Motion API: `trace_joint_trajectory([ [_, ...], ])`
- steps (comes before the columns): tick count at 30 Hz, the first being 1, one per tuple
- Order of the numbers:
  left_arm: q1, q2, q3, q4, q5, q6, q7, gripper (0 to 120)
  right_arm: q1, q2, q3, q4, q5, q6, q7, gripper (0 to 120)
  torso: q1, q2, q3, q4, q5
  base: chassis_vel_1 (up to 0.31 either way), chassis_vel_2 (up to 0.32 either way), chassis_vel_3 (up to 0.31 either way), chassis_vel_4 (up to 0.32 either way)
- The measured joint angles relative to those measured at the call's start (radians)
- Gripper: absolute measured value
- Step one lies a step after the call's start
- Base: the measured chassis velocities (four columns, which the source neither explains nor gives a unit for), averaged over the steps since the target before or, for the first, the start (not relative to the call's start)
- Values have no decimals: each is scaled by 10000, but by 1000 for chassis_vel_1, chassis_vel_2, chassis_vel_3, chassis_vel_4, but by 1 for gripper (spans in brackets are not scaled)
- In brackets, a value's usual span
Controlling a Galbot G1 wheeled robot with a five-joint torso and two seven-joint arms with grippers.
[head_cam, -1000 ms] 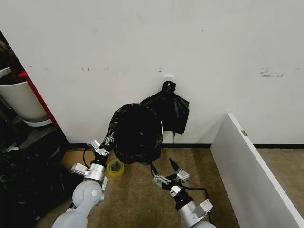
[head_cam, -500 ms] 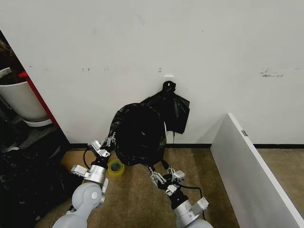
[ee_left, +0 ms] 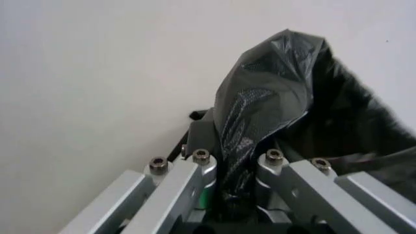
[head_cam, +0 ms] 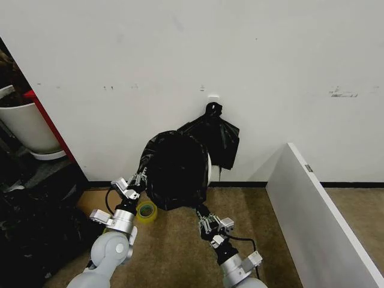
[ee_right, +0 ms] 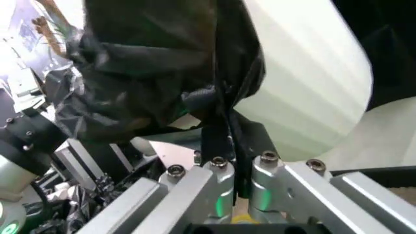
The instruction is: Place the garbage bag over the trash bin.
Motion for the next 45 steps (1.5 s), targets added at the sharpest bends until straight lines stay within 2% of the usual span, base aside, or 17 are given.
trace_joint_trajectory([
  [9,116,0,-2,-188,-145,53,36,4,235,120,15,-465,40,99,-189,0,0,-2,0,0,1,0,0,0,0],
  [17,338,36,13,-493,-305,382,148,4,557,375,133,-903,-384,107,280,0,0,-2,0,-1,2,0,0,0,0],
  [33,609,308,-12,-210,593,691,942,4,815,427,546,-1120,-550,359,900,0,0,-2,0,-1,0,0,0,0,0],
  [39,757,300,-31,-392,724,982,1441,4,895,512,499,-1049,516,-394,1365,0,0,-1,0,0,1,0,0,0,0],
  [45,746,301,-57,-470,678,960,1446,4,619,346,355,-893,-35,-359,972,0,0,-1,0,-1,1,0,0,0,0],
])
